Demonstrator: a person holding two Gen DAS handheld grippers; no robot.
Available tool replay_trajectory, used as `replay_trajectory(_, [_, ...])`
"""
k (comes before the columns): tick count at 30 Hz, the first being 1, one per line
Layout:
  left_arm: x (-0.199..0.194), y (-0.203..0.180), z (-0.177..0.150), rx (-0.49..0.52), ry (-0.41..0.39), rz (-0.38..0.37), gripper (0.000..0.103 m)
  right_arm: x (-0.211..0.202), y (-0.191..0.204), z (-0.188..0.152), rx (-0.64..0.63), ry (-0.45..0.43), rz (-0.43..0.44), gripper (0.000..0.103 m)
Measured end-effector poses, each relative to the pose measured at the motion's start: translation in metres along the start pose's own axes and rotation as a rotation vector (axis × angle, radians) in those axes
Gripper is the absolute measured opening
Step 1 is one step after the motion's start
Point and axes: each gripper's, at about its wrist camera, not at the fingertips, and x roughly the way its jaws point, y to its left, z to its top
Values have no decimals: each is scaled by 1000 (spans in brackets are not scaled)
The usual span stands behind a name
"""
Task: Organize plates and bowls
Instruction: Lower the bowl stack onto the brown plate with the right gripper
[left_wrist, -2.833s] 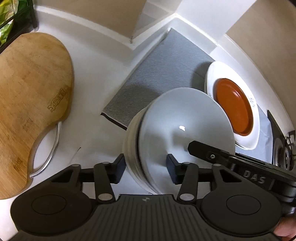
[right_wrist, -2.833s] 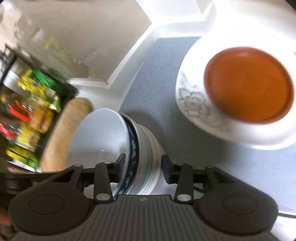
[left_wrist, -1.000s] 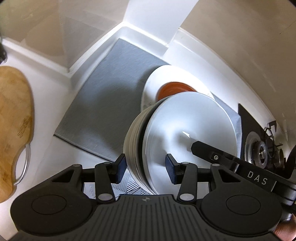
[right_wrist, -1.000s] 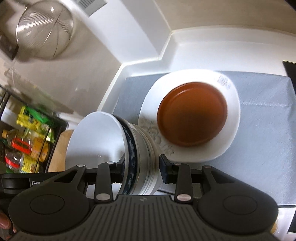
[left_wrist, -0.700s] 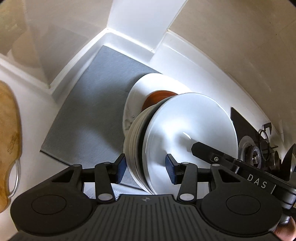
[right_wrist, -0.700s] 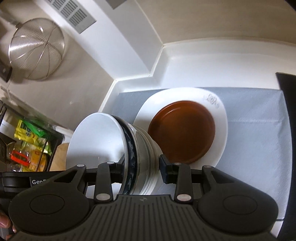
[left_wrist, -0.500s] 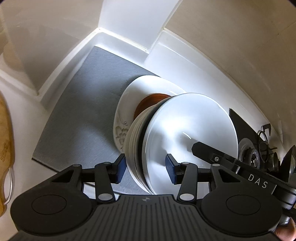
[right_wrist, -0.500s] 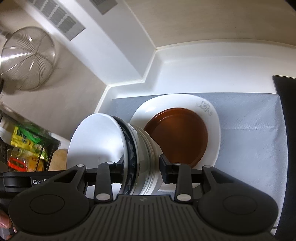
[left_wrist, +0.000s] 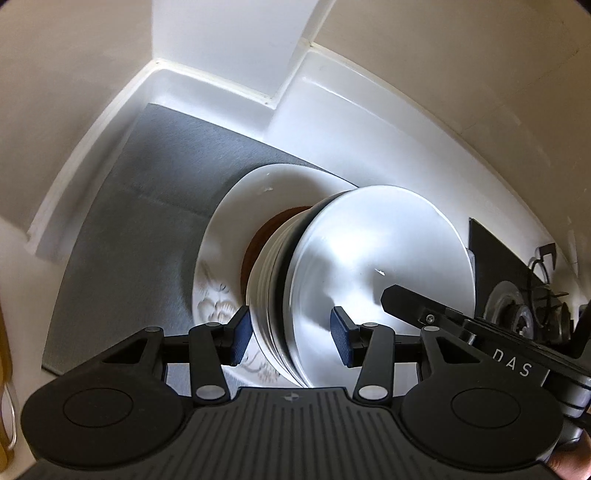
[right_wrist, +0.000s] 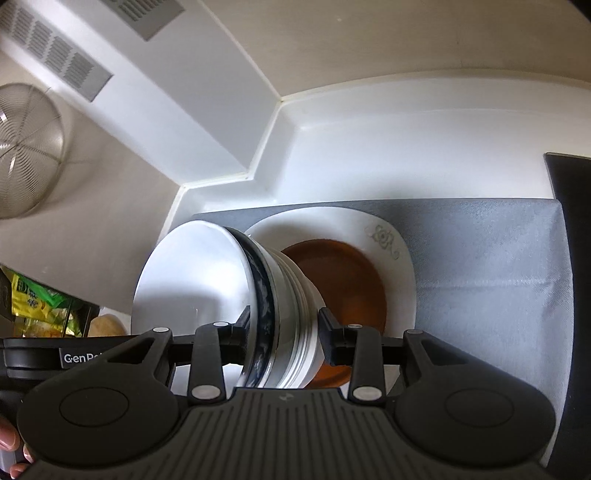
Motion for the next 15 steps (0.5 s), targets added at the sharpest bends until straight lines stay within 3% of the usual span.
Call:
replay_trajectory(9, [33, 2, 16, -6, 35, -19, 49, 22, -17, 15, -3, 17, -26, 39])
replay_trajectory(15, [38, 3, 18, 17, 33, 19, 49, 35, -22, 17, 36, 40, -24, 39])
